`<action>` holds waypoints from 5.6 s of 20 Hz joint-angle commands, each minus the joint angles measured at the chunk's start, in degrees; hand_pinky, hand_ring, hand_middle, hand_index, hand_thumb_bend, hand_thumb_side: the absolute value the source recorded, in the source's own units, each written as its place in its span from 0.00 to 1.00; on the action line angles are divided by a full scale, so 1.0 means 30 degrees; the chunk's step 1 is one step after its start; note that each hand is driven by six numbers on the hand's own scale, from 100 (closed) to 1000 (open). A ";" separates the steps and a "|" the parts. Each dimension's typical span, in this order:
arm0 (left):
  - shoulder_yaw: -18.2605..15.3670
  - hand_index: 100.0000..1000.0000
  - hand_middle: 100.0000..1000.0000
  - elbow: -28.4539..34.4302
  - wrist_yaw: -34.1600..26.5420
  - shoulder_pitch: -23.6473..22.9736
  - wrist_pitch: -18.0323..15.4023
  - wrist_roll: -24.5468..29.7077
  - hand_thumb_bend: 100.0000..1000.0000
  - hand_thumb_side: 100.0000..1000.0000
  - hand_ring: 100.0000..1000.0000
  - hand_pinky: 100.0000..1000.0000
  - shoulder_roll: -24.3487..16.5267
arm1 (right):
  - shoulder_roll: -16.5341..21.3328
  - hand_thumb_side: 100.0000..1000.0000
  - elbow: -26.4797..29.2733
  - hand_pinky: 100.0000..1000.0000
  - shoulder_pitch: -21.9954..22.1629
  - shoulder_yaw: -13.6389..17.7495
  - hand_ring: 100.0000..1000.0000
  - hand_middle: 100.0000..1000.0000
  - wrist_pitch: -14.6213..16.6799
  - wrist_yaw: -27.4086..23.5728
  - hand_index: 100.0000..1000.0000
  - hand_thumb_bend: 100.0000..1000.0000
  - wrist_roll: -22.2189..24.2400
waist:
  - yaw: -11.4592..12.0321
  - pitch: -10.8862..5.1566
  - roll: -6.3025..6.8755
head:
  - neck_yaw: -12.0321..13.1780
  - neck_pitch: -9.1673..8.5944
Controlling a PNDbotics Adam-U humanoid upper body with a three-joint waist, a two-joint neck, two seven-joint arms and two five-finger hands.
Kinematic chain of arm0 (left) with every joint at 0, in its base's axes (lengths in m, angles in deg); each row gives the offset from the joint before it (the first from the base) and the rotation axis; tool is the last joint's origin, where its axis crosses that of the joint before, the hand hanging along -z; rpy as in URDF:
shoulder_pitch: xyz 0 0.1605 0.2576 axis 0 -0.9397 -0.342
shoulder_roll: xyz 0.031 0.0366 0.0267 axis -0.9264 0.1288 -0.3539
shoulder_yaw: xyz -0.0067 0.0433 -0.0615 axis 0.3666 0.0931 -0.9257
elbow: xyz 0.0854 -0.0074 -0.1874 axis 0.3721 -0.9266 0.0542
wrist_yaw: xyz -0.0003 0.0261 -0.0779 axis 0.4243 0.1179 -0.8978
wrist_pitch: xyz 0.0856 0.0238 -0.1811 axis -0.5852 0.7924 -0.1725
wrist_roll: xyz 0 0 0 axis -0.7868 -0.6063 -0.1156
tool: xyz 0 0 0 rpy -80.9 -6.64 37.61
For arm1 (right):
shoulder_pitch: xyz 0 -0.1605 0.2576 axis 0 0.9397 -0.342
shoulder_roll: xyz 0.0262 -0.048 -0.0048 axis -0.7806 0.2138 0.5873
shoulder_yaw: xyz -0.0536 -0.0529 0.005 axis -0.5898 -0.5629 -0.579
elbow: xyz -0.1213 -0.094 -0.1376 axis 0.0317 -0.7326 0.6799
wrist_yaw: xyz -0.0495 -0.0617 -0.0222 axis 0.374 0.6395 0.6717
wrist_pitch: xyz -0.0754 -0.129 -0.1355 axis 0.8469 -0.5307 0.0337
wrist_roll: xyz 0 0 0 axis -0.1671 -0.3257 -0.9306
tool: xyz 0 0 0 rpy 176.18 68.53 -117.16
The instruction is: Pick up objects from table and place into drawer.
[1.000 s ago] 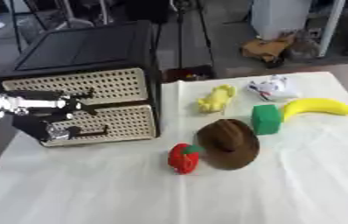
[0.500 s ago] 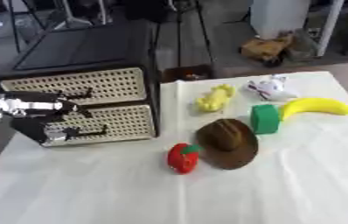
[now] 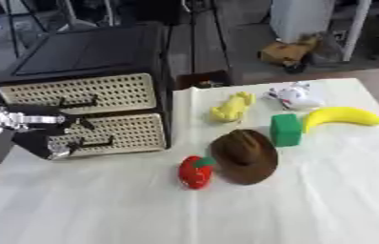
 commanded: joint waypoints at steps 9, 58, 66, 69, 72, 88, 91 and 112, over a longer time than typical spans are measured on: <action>-0.0352 0.94 0.00 -0.1287 0.0671 0.0180 -0.2545 0.2447 0.00 0.48 0.00 0.00 0.0213 | 0.0162 1.00 0.0300 0.65 -0.0374 0.0288 0.77 0.73 -0.0148 0.0144 0.80 0.00 -0.0011 | -0.0242 0.0045 0.0051 | 0.0032 -0.0214; 0.0581 0.63 0.00 -0.1586 -0.0129 -0.0277 -0.2152 0.2447 0.00 0.50 0.00 0.00 0.0474 | -0.0005 1.00 0.0300 0.66 -0.0209 0.0460 0.78 0.72 -0.0442 0.0188 0.80 0.00 -0.0347 | -0.0056 -0.0385 0.0012 | -0.0058 0.0401; 0.0965 0.61 0.00 -0.0623 -0.0138 -0.0476 -0.1752 0.2447 0.00 0.48 0.00 0.00 0.0258 | 0.0047 1.00 0.0300 0.66 -0.0108 0.0412 0.77 0.72 -0.0445 0.0192 0.80 0.00 -0.0382 | 0.0154 -0.0564 -0.0064 | -0.0178 0.0538; 0.1167 0.61 0.00 -0.0257 -0.0056 -0.0564 -0.1661 0.2447 0.00 0.48 0.00 0.00 0.0189 | 0.0033 1.00 0.0300 0.66 -0.0086 0.0397 0.77 0.72 -0.0443 0.0187 0.80 0.00 -0.0375 | 0.0212 -0.0593 -0.0106 | -0.0187 0.0593; 0.1471 0.62 0.00 0.0081 0.0090 -0.0741 -0.1697 0.2447 0.00 0.46 0.00 0.00 0.0201 | 0.0021 1.00 0.0300 0.66 -0.0064 0.0401 0.77 0.72 -0.0442 0.0176 0.80 0.00 -0.0404 | 0.0255 -0.0650 -0.0139 | -0.0195 0.0669; 0.2480 0.65 0.00 0.1213 0.0693 -0.1941 -0.0956 0.2447 0.00 0.47 0.00 0.00 0.0093 | 0.0108 1.00 0.0300 0.66 0.0024 0.0463 0.77 0.72 -0.0484 0.0252 0.80 0.00 -0.0632 | 0.0351 -0.0810 -0.0043 | -0.0177 0.0759; 0.2641 0.63 0.00 0.1925 0.0360 -0.2111 -0.0341 0.2447 0.00 0.46 0.00 0.00 -0.0132 | 0.0118 1.00 0.0300 0.66 0.0052 0.0444 0.77 0.72 -0.0517 0.0282 0.80 0.00 -0.0635 | 0.0449 -0.0822 -0.0014 | -0.0207 0.0792; 0.3702 0.65 0.00 0.5177 -0.0570 -0.3914 0.2044 0.2447 0.00 0.48 0.00 0.00 -0.1031 | 0.0084 1.00 0.0300 0.66 0.0158 0.0524 0.77 0.72 -0.0603 0.0384 0.80 0.00 -0.0818 | 0.0636 -0.1012 -0.0044 | -0.0221 0.0898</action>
